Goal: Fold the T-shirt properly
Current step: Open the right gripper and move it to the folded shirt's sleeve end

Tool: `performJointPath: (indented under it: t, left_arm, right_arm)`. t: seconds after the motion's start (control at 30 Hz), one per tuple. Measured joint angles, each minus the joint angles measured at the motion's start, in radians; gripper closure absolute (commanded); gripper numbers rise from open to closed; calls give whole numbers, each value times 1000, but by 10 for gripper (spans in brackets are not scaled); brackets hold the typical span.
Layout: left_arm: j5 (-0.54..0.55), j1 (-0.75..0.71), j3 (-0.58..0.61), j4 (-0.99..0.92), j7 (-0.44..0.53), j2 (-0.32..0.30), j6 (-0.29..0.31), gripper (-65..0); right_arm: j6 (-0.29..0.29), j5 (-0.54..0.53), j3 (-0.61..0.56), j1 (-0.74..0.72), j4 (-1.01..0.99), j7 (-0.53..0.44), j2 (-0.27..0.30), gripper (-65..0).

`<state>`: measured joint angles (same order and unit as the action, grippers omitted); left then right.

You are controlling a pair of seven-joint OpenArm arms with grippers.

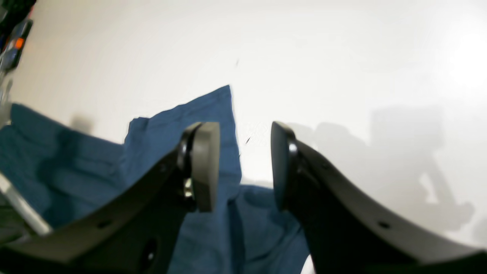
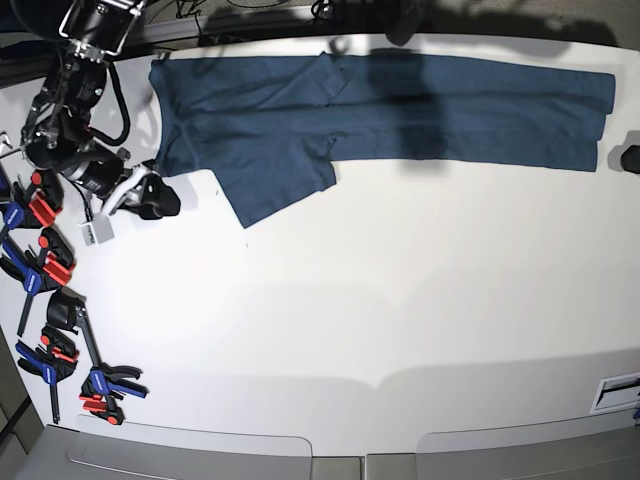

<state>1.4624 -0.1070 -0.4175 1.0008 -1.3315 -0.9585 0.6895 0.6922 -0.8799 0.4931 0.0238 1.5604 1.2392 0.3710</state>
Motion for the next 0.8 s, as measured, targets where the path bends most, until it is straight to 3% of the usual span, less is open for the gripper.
performJointPath:
  t: [0.13, 0.37, 0.57, 0.8]
  left_arm:
    - [0, 0, 0, 0, 19, 0, 0, -100]
    - [-1, 0, 0, 0, 30, 0, 0, -100]
    - [-1, 0, 0, 0, 49, 0, 0, -100]
    - [-1, 0, 0, 0, 50, 0, 0, -100]
  right_arm:
    - [0, 86, 0, -2, 0, -73, -57, -326]
    - [0, 203, 0, -5, -1, -175, -134, -328]
    - [0, 301, -57, -43, -56, -225, -141, -328]
    - [0, 325, -178, -142, -216, -266, -141, -328]
